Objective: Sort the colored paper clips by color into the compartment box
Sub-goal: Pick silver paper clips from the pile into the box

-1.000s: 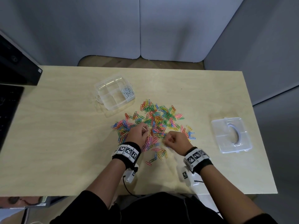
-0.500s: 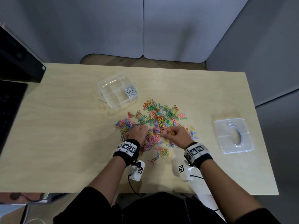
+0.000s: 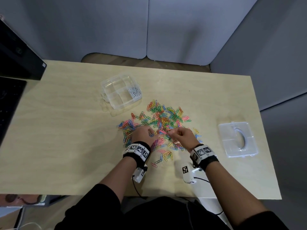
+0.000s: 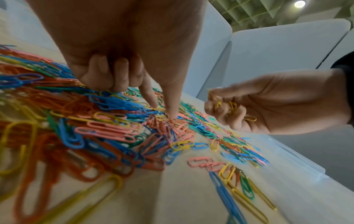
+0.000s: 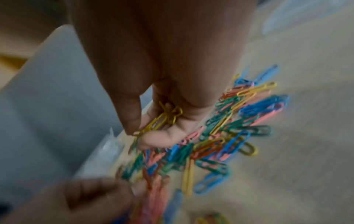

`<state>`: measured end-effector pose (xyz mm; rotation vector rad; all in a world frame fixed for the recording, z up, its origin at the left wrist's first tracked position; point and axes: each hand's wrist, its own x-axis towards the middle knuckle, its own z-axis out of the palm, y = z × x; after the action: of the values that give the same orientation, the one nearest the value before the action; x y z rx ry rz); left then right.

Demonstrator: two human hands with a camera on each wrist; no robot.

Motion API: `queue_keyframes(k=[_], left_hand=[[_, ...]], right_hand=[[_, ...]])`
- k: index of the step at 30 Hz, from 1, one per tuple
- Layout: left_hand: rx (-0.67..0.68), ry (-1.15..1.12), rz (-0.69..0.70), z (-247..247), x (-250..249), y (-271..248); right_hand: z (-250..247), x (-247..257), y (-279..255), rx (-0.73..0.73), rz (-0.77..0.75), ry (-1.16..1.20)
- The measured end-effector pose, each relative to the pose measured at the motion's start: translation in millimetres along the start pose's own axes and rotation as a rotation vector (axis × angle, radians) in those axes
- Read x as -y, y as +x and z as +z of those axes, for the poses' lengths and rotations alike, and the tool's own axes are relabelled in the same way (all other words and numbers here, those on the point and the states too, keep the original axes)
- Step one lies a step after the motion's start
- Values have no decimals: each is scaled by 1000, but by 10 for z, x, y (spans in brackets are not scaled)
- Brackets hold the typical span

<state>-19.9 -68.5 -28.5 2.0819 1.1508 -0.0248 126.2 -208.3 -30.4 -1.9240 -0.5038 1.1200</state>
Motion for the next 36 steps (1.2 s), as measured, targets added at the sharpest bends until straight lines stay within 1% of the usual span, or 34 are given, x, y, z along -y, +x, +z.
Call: queue_keyframes(k=[2, 3, 5, 6, 7, 8, 10, 12, 14, 16, 19, 21, 22, 24, 26, 29, 31, 33, 34, 35, 36], left_hand=[[32, 13, -19, 5, -34, 21], [44, 13, -27, 0, -43, 27], [60, 4, -24, -14, -29, 29], [61, -8, -19, -25, -14, 25], [60, -31, -15, -41, -2, 14], [58, -70, -16, -62, -2, -6], [30, -159, -34, -104, 4, -31], [-7, -222, -55, -149, 24, -46], [-6, -245, -53, -176, 49, -48], [-7, -292, -50, -184, 91, -35], [-19, -340, -34, -205, 141, -30], [8, -428, -41, -216, 138, -35], [28, -465, -47, -217, 135, -34], [80, -461, -52, -190, 147, -10], [127, -482, -71, -173, 129, 16], [139, -506, -131, -139, 65, 35], [147, -508, -159, -109, 14, 50], [149, -519, -171, -70, -42, 80], [146, -511, -171, -54, -80, 103], [137, -478, -163, -38, -119, 127], [114, -407, -150, -16, -159, 160]], right_hand=[[-5, 122, 0, 56, 120, 328], [-15, 187, 23, 69, 160, 432], [-32, 300, 85, 86, 179, 543], [-30, 327, 134, 83, 162, 551], [-20, 360, 175, 59, 133, 489], [-4, 370, 230, 2, 94, 344], [47, 383, 342, -143, 28, -51], [116, 413, 420, -245, 23, -353], [190, 427, 480, -280, 32, -506], [258, 438, 499, -286, 34, -624], [277, 427, 480, -284, -17, -640], [222, 373, 456, -269, -74, -537], [177, 325, 449, -255, -79, -462], [62, 249, 425, -204, -40, -288], [-34, 196, 390, -136, 23, 2], [-137, 206, 293, -35, 153, 544], [-197, 250, 229, 24, 226, 761], [-238, 253, 191, 90, 265, 850], [-248, 246, 178, 111, 290, 843], [-257, 237, 171, 111, 310, 787], [-265, 223, 169, 79, 311, 666]])
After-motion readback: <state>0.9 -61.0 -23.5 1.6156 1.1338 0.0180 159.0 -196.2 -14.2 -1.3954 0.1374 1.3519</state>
